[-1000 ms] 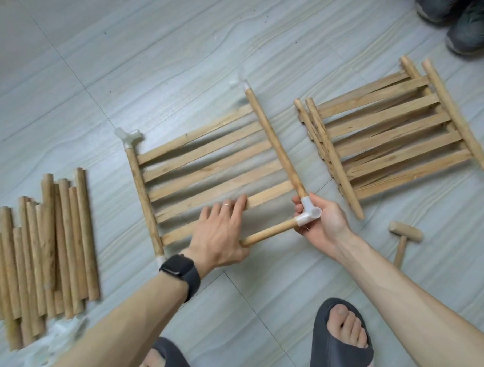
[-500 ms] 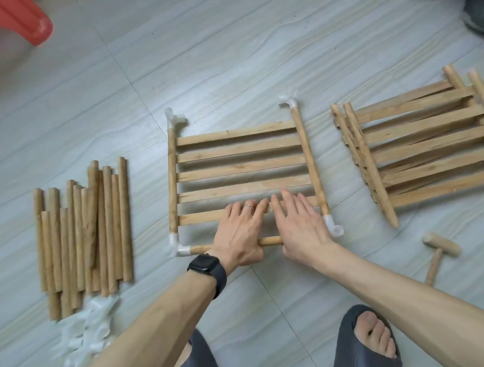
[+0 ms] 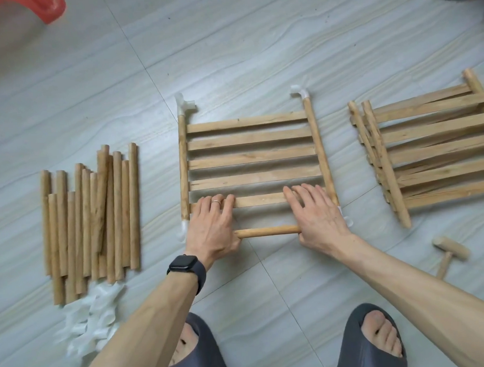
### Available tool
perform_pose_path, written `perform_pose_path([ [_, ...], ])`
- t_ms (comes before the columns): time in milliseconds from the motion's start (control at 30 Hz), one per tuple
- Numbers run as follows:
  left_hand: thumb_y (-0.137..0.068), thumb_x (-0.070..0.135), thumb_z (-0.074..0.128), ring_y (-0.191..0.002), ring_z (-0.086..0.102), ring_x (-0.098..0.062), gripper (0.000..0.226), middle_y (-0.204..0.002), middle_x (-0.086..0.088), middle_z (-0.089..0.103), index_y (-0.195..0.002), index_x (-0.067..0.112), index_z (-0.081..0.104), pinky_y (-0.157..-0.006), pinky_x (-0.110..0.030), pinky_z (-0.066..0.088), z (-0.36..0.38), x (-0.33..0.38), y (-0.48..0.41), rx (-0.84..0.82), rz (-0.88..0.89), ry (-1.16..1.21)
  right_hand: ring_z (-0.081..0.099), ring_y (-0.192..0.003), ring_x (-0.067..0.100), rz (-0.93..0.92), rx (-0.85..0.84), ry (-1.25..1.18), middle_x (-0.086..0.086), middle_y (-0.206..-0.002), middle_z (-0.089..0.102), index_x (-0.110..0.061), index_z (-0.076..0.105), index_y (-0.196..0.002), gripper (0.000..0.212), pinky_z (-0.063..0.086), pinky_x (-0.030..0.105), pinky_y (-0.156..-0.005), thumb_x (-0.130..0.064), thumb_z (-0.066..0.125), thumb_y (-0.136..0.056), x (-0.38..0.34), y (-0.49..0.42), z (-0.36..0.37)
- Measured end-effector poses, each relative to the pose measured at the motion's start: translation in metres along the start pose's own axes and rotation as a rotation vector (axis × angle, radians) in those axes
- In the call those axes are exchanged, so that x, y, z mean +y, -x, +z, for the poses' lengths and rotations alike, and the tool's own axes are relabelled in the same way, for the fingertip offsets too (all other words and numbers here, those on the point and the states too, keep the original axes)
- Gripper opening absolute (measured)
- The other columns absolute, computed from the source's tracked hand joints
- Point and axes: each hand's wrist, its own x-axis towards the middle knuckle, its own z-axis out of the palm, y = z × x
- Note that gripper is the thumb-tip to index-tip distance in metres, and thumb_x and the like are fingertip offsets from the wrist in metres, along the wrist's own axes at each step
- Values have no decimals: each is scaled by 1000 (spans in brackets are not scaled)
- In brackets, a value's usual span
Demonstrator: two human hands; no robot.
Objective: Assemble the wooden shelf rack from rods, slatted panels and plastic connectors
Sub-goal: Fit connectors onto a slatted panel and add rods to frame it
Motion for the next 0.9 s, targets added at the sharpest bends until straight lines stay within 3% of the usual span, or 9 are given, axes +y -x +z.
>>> perform_pose_path([
  [133, -67, 48, 66, -109, 54, -32, 75, -120, -10, 58, -131, 12, 50, -102, -41, 40, 2, 4, -3, -9, 6, 10, 52, -111, 37, -11, 31, -31, 16, -123, 56, 0, 48, -141, 87, 44, 47, -104, -14, 69, -58, 7, -2, -2],
  [400, -69, 48, 62, -98, 57, -32, 66, -112, -7, 62, -124, 11, 54, -92, -41, 41, -3, 7, -9, 20, 12, 5, 52, -98, 30, -19, 80, -39, 7, -106, 57, -7, 55, -124, 72, 47, 40, -88, -19, 63, -54, 15, -7, -15],
  [667, -64, 39, 62, -81, 57, -33, 50, -93, -7, 64, -105, 11, 59, -77, -40, 41, -12, 11, -17, 20, -3, -1, 56, -96, 32, -18, 56, -34, 5, -104, 62, -9, 58, -117, 64, 45, 40, -93, -19, 61, -55, 21, -13, -28],
  [900, -69, 44, 59, -87, 58, -32, 53, -100, -7, 65, -112, 12, 56, -82, -39, 37, -22, 6, -25, -13, 19, -31, 56, -89, 32, -5, 65, -17, 4, -96, 63, -12, 57, -105, 51, 44, 38, -86, -20, 59, -55, 21, -20, -36],
])
